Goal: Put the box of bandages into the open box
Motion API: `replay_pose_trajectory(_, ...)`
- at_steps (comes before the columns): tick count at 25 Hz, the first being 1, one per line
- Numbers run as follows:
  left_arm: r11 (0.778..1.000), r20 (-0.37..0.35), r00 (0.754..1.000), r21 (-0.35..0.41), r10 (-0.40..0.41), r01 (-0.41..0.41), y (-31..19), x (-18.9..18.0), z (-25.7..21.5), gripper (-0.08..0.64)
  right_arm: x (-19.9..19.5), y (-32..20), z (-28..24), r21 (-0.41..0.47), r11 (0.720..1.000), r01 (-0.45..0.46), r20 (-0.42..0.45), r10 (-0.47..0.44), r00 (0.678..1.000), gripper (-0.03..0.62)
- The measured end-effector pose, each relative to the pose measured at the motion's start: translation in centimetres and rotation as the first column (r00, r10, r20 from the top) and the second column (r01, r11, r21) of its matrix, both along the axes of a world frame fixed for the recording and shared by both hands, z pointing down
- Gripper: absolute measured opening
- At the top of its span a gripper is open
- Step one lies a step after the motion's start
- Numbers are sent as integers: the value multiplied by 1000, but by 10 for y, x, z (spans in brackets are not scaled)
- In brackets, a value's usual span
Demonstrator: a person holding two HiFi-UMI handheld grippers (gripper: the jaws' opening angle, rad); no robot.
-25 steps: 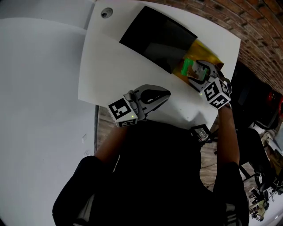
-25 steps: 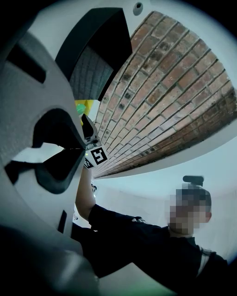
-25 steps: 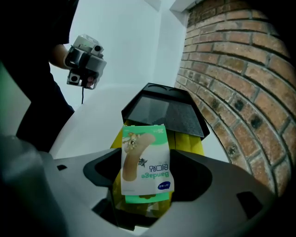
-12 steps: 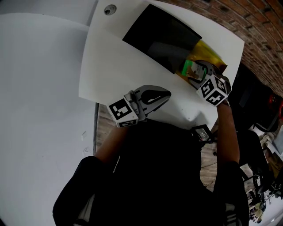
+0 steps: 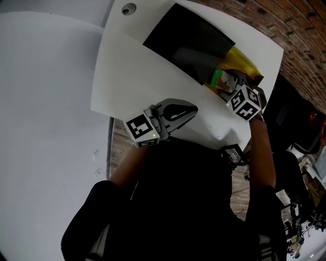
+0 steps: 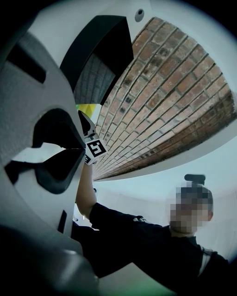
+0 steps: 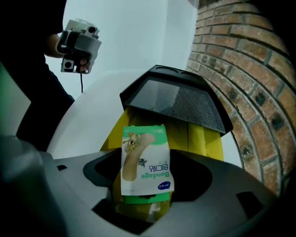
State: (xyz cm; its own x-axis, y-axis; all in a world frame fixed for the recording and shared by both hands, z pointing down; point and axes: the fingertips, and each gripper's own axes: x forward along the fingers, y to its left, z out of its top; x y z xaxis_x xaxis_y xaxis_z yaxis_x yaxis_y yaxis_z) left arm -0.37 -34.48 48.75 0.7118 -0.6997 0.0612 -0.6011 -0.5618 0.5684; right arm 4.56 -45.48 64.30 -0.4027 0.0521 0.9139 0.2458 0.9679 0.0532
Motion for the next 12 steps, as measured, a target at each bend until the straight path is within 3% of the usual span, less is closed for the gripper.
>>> replay_pose_trajectory(12, 1000, 3, 1000, -1, 25, -25, 5, 7, 1, 17, -1, 2, 6, 2, 1000, 1, -33, 0, 999, 330)
